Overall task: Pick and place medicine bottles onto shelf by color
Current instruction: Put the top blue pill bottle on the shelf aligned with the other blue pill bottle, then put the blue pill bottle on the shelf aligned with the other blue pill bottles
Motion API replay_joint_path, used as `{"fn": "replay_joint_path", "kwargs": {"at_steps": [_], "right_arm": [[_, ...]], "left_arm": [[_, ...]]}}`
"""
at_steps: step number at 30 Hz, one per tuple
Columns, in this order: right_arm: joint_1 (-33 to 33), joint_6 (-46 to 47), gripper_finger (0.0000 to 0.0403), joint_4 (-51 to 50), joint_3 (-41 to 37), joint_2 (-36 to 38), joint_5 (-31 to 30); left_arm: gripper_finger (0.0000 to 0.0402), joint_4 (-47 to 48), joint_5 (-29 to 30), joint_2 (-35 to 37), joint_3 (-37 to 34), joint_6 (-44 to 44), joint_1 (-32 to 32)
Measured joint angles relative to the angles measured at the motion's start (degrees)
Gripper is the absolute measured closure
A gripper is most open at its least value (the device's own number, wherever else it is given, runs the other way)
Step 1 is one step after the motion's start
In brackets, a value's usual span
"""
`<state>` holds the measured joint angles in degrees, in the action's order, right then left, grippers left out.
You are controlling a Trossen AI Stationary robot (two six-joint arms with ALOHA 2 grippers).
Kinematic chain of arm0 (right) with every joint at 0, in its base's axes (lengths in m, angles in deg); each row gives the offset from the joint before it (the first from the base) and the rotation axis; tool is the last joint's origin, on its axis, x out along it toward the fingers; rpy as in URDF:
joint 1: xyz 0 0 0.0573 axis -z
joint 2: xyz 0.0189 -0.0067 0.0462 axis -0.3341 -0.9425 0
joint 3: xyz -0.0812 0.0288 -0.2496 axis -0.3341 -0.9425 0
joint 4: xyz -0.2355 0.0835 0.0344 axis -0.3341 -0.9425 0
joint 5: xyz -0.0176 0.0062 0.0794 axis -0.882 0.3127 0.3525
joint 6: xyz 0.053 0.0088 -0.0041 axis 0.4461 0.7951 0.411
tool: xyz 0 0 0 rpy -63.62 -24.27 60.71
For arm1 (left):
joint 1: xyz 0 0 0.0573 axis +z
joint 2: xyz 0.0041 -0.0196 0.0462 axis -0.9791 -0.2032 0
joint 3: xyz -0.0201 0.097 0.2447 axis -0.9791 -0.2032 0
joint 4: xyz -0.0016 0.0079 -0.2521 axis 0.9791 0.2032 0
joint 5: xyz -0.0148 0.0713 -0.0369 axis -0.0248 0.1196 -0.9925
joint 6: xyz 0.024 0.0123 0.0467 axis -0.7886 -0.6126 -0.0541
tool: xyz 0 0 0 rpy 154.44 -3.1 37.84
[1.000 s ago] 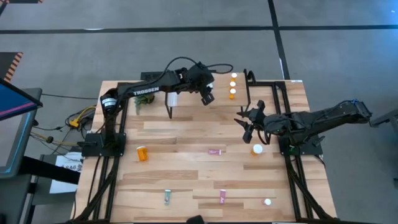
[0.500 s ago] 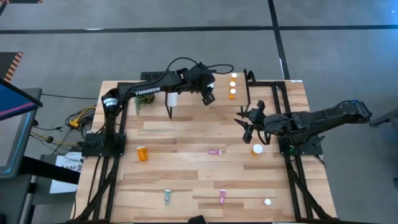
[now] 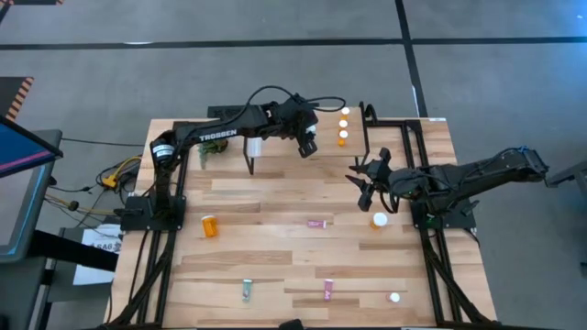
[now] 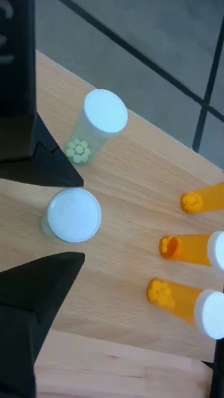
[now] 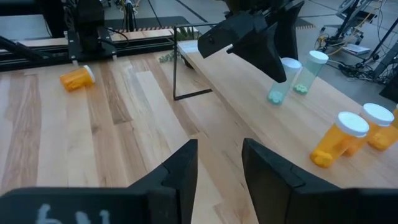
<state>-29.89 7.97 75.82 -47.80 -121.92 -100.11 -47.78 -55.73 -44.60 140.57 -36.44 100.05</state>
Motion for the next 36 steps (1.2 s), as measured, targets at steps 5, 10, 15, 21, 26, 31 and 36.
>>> {"fn": "replay_joint_path", "kwargs": {"at_steps": [5,10,15,21,26,31,36], "right_arm": [[0.00,0.01,0.0256,-0.07,0.00,0.00,0.01],[0.00,0.01,0.0259,-0.12,0.00,-0.02,0.02],[0.00,0.19,0.0259,-0.04,0.00,-0.02,0.19],[-0.16,0.55,0.0258,-0.14,0.00,-0.02,0.20],[-0.20,0.55,0.0262,-0.35,0.00,-0.02,0.22],[-0.57,1.51,0.0261,-1.15,0.00,-0.02,0.22],[-0.57,1.97,0.0264,-1.32,0.00,-0.02,0.24]], "left_arm": [[0.0214,0.11,0.19,0.00,0.00,0.01,-0.02],[0.0203,3.18,0.35,1.36,0.45,-0.79,-0.22],[0.0194,7.08,3.95,3.57,2.49,-1.01,-1.35],[0.0192,14.09,7.08,7.63,3.34,-0.11,-4.95],[0.0202,22.45,13.45,9.77,3.34,1.78,-15.52],[0.0215,30.19,20.00,10.30,3.34,8.48,-28.43],[0.0218,32.63,19.64,10.75,-0.61,12.92,-40.06]]}}
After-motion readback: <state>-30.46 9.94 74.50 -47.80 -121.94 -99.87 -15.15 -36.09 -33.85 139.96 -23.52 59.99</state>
